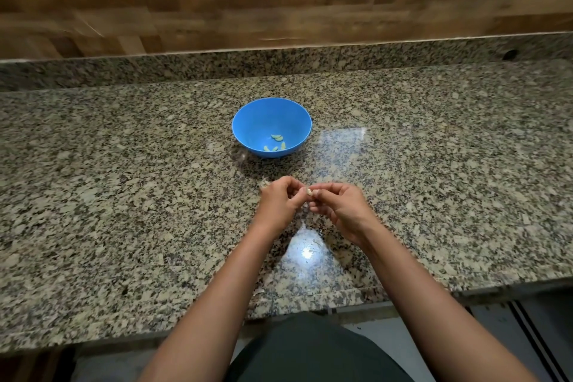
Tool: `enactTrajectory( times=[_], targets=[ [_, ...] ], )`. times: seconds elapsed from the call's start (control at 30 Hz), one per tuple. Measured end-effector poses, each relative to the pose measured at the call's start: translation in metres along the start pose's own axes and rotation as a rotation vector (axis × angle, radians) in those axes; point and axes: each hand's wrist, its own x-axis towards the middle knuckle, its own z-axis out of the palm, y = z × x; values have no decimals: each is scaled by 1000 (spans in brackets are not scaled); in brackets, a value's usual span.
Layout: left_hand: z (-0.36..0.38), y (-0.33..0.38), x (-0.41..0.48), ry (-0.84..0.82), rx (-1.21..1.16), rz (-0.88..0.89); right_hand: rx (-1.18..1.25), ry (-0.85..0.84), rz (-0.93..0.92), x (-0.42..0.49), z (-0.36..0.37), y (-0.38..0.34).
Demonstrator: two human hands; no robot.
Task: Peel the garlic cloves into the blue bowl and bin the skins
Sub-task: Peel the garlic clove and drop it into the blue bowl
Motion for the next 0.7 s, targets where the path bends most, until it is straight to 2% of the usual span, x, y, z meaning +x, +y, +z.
enactTrajectory(
  times=[0.1,0.33,0.5,0.7],
  targets=[
    [1,1,1,-4,-9,-7,-10,5,-3,0,0,-1],
    [4,5,0,12,-204,-99,53,14,-23,1,1,1],
    [3,3,0,1,-202,-118,102,2,-41,1,1,3],
    [2,6,-1,-5,-314,-149,-139,23,-137,1,-1,6]
  ],
)
